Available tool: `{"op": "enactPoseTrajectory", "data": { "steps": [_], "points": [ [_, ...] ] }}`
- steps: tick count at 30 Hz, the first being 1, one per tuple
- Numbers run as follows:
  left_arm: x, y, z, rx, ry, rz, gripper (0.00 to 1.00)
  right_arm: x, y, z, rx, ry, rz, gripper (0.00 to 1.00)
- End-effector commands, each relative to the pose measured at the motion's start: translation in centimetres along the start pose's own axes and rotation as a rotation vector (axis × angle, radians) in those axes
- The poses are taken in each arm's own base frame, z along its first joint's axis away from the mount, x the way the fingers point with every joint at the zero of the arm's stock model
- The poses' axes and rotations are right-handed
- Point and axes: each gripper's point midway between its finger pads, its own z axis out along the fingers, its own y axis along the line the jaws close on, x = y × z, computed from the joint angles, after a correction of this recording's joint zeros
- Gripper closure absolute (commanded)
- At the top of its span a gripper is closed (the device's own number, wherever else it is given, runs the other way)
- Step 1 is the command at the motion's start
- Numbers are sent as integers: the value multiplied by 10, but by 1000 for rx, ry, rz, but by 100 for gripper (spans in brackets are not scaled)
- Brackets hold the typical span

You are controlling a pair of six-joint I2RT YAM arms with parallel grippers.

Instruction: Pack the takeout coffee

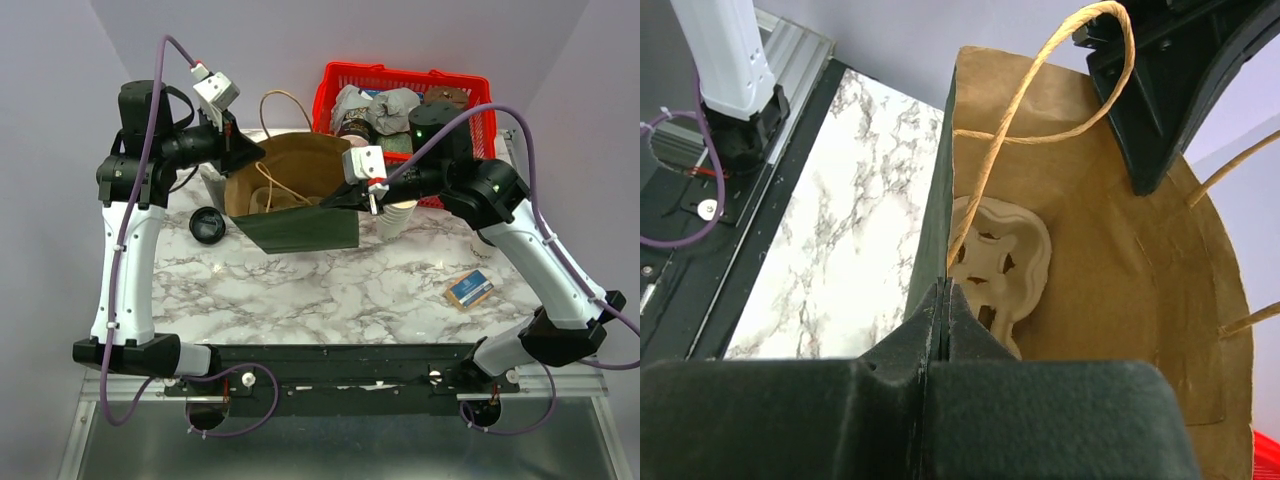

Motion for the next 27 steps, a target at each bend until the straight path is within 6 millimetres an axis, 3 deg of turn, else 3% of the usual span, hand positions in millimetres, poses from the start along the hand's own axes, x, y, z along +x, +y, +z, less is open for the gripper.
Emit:
{"op": "enactPoseTrajectory", "data": {
  "steps": [1,2,3,5,7,8,15,18,22,27],
  "points": [
    [8,4,7,12,0,-64,71,-1,8,2,-10,-23,31,99],
    [12,7,8,6,7,-70,59,3,11,4,-18,-19,45,99],
    [14,9,10,0,9,-74,50,8,10,6,-11,-10,53,91],
    [29,20,13,-46,36,-98,2,29,16,13,-17,28,117,66],
    [41,31,16,-88,50,-100,1,49,17,20,-9,69,159,12],
    [43,36,16,-111,50,-95,1,53,16,21,-4,79,170,0],
    [19,41,12,-159,-38,1,1,39,2,17,45,64,147,0],
    [32,45,14,-157,-7,24,1,46,1,13,75,92,147,0],
    [67,41,26,-90,41,15,2,59,-11,-2,169,120,214,0],
    [97,17,44,110,104,116,10,65,-25,-27,231,98,311,2]
  ]
}}
